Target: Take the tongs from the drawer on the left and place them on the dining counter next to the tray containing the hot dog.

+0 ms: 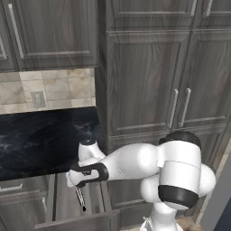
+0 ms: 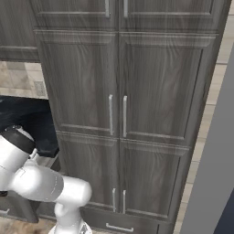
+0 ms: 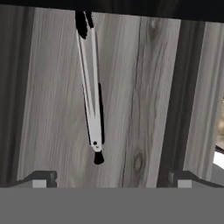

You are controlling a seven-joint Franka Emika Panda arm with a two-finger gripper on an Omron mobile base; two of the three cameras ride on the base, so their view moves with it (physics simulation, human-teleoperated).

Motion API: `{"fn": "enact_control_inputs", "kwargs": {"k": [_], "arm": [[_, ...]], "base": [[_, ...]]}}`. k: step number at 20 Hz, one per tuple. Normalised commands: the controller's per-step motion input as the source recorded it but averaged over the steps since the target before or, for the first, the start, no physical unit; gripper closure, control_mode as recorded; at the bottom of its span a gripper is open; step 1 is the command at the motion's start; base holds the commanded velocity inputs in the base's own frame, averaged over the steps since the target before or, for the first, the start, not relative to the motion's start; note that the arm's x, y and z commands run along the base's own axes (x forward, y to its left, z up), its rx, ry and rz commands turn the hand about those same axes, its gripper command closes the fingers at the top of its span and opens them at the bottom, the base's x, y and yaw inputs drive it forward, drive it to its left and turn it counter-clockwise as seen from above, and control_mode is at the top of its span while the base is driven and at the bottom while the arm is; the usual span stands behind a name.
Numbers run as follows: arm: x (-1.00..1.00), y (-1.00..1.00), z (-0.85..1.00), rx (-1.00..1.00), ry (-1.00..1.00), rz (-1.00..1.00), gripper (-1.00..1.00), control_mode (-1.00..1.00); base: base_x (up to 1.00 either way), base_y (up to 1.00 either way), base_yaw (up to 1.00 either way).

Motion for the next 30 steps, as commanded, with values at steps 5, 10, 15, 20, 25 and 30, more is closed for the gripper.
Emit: {"fn": "enact_control_inputs", "kwargs": {"k": [5, 10, 15, 20, 25, 30], "arm": [[0.13, 0.08, -0.26, 0.00, 0.01, 0.00, -1.00, -1.00], [0.07, 0.01, -0.33, 0.00, 0.08, 0.00, -1.00, -1.00], [0.00, 0.11, -0.23, 0.00, 0.02, 0.00, -1.00, -1.00], [0.00, 0.19, -0.09, 0.00, 0.00, 0.00, -1.00, -1.00], [0.00, 0.22, -0.02, 0.00, 0.00, 0.00, -1.00, -1.00], [0.08, 0.03, -0.05, 0.00, 0.00, 0.00, -1.00, -1.00]], "base": [[0.00, 0.00, 0.00], [0.00, 0.00, 0.00], [0.00, 0.00, 0.00], [0.00, 0.00, 0.00], [0.00, 0.00, 0.00], [0.00, 0.00, 0.00]]}}
